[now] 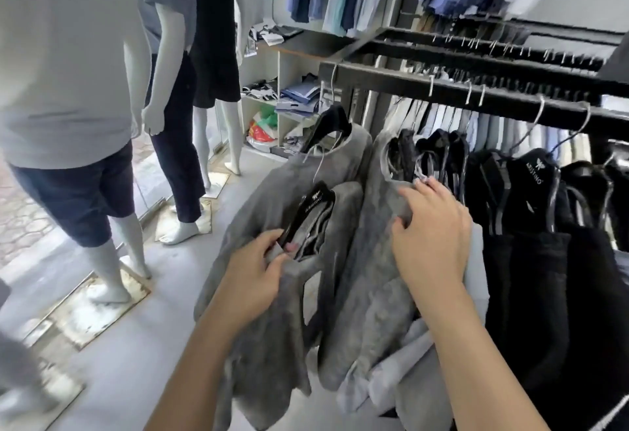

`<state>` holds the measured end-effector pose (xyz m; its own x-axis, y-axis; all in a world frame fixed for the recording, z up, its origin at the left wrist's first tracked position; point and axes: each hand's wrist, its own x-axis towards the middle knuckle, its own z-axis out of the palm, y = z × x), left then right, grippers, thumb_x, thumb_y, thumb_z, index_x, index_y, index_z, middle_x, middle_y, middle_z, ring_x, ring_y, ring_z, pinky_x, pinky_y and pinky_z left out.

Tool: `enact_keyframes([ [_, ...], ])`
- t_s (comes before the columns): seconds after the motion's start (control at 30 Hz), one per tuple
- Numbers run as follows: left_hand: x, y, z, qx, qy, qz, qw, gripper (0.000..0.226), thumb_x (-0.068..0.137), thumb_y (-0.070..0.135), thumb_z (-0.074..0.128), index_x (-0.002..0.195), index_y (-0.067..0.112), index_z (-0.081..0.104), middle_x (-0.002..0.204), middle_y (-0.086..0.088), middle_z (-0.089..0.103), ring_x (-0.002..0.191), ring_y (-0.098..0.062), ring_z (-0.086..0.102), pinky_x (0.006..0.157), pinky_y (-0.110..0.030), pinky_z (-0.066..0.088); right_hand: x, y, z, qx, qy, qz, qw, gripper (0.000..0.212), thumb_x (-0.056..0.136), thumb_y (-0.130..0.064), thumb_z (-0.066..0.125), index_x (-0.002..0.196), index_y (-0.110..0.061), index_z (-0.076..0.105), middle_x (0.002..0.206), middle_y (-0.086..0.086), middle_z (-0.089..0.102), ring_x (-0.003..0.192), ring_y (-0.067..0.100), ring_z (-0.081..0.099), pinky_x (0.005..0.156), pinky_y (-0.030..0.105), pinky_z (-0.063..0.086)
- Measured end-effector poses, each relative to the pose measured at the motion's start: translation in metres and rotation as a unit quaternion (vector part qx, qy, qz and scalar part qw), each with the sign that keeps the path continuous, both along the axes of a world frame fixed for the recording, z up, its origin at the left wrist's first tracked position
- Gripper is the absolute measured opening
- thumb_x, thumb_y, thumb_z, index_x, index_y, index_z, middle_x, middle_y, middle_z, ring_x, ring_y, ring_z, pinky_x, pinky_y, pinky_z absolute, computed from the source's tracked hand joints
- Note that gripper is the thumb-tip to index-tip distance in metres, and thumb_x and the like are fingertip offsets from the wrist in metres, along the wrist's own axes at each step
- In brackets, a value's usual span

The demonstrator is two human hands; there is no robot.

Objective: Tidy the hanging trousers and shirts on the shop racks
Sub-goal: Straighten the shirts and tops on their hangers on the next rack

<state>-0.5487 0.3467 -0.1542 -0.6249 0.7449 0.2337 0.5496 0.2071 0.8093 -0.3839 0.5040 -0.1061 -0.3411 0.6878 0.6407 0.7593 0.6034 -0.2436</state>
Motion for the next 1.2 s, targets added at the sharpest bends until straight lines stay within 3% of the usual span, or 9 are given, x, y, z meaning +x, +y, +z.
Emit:
enact_keyframes([
  [0.17, 0.015, -0.064, 0.019, -0.047, 0.019, 0.058, 0.997, 0.031, 0.092, 0.011, 0.060, 0.121, 0.025, 0.059, 0.104, 0.022, 0.060, 0.098, -0.004, 0.053, 0.074, 0.000, 0.037, 0.011, 0.001, 0.001, -0.020, -0.004, 0.048, 0.999, 0.031, 0.082, -0.006, 0.065, 0.111, -0.015, 0.070, 0.129, 0.007, 0.064, 0.140, 0.023, 0.038, 0.116, 0.038, 0.015],
  [0.3, 0.042, -0.112, 0.031, -0.070, 0.029, 0.063, 0.995, 0.030, 0.089, 0.009, 0.064, 0.100, 0.037, 0.065, 0.096, 0.022, 0.070, 0.097, 0.004, 0.060, 0.084, -0.007, 0.040, 0.011, -0.027, 0.009, -0.052, 0.011, 0.151, 0.987, 0.039, 0.081, -0.023, 0.072, 0.119, -0.019, 0.065, 0.136, 0.005, 0.058, 0.145, 0.027, 0.026, 0.121, 0.047, 0.007],
  [0.47, 0.094, -0.164, 0.056, -0.083, 0.036, 0.102, 0.991, 0.025, 0.083, 0.005, 0.070, 0.096, 0.027, 0.070, 0.091, 0.011, 0.073, 0.093, 0.000, 0.063, 0.083, -0.008, 0.043, 0.009, -0.083, -0.009, -0.176, -0.133, 0.440, 0.870, 0.071, 0.076, -0.044, 0.078, 0.139, -0.025, 0.049, 0.146, -0.002, 0.048, 0.149, 0.023, 0.016, 0.121, 0.048, 0.007],
  [0.57, 0.121, -0.197, 0.069, -0.081, 0.034, 0.129, 0.988, 0.033, 0.080, 0.000, 0.072, 0.090, 0.031, 0.073, 0.091, 0.014, 0.073, 0.094, 0.002, 0.064, 0.087, -0.010, 0.044, 0.014, -0.098, -0.025, -0.196, -0.097, 0.503, 0.836, 0.041, 0.086, -0.043, 0.068, 0.123, -0.029, 0.058, 0.119, -0.004, 0.066, 0.120, 0.020, 0.053, 0.112, 0.048, 0.032],
  [0.67, 0.134, -0.226, 0.065, -0.102, 0.048, 0.178, 0.978, 0.041, 0.080, 0.000, 0.072, 0.086, 0.040, 0.072, 0.089, 0.022, 0.072, 0.094, 0.003, 0.064, 0.095, -0.021, 0.047, 0.017, -0.116, -0.036, -0.203, -0.056, 0.541, 0.814, 0.015, 0.088, -0.043, 0.063, 0.098, -0.031, 0.063, 0.084, -0.011, 0.063, 0.077, 0.012, 0.056, 0.079, 0.041, 0.051],
  [0.8, 0.142, -0.257, 0.048, -0.140, 0.085, 0.254, 0.953, 0.030, 0.081, -0.002, 0.067, 0.091, 0.026, 0.071, 0.090, 0.014, 0.072, 0.096, -0.006, 0.063, 0.095, -0.030, 0.045, 0.015, -0.150, -0.043, -0.227, -0.058, 0.580, 0.780, 0.016, 0.091, -0.041, 0.060, 0.103, -0.030, 0.060, 0.089, -0.008, 0.062, 0.084, 0.016, 0.058, 0.078, 0.042, 0.051],
  [0.97, 0.149, -0.280, 0.028, -0.139, 0.077, 0.335, 0.929, 0.031, 0.083, -0.003, 0.063, 0.098, 0.024, 0.066, 0.091, 0.016, 0.070, 0.094, -0.005, 0.060, 0.081, -0.008, 0.040, 0.014, -0.179, -0.040, -0.253, -0.075, 0.608, 0.749, 0.022, 0.092, -0.036, 0.060, 0.114, -0.036, 0.057, 0.084, -0.012, 0.059, 0.088, 0.016, 0.056, 0.082, 0.040, 0.050],
  [1.07, 0.152, -0.285, 0.022, -0.118, 0.082, 0.365, 0.920, 0.036, 0.083, -0.004, 0.060, 0.098, 0.029, 0.063, 0.095, 0.010, 0.070, 0.100, -0.014, 0.061, 0.090, -0.028, 0.045, 0.010, -0.183, -0.040, -0.254, -0.121, 0.616, 0.736, 0.011, 0.094, -0.042, 0.055, 0.102, -0.035, 0.055, 0.074, -0.010, 0.057, 0.080, 0.018, 0.055, 0.078, 0.042, 0.050],
  [1.2, 0.152, -0.291, 0.023, -0.100, 0.083, 0.365, 0.922, 0.038, 0.083, -0.002, 0.061, 0.101, 0.030, 0.065, 0.099, 0.006, 0.071, 0.102, -0.017, 0.061, 0.094, -0.038, 0.046, 0.010, -0.186, -0.037, -0.270, -0.169, 0.608, 0.727, 0.029, 0.093, -0.048, 0.050, 0.075, -0.026, 0.046, 0.060, -0.006, 0.049, 0.067, 0.023, 0.051, 0.069, 0.047, 0.050],
])
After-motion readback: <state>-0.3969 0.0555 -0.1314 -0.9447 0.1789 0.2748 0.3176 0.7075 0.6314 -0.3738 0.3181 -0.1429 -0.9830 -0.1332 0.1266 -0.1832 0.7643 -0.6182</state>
